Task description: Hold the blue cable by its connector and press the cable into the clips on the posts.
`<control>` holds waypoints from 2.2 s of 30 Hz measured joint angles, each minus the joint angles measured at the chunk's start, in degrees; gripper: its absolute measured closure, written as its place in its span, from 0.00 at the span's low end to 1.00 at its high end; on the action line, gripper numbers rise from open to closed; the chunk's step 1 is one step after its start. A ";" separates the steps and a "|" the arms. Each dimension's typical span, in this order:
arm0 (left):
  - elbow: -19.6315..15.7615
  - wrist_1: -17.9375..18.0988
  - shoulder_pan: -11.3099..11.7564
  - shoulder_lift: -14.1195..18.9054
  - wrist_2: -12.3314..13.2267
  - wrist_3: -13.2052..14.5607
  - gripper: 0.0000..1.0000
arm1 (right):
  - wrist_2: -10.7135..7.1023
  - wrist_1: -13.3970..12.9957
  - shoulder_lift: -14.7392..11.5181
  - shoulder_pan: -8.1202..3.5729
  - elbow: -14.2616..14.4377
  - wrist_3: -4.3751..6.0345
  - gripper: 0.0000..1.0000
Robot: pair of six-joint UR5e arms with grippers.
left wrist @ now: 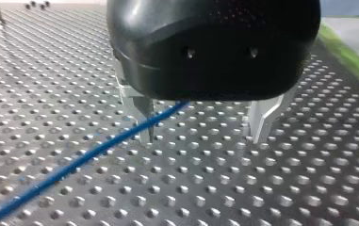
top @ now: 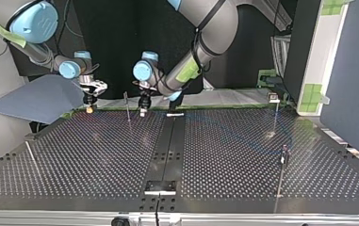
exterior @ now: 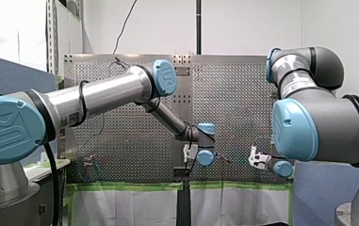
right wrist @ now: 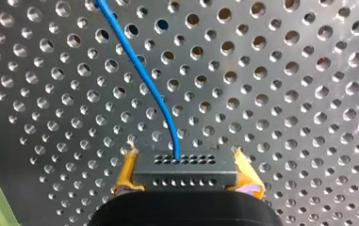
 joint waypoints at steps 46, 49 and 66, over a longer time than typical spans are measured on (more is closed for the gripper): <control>-2.70 -6.55 -6.94 0.08 4.82 3.20 0.00 | -0.17 0.12 0.32 1.12 0.02 0.55 1.00; -2.71 -6.51 -6.94 0.07 4.84 2.97 0.00 | -0.17 0.12 0.34 1.12 0.02 0.55 1.00; -2.76 -6.50 -6.95 0.07 4.52 2.50 0.00 | -0.17 0.21 0.44 1.12 0.00 0.62 1.00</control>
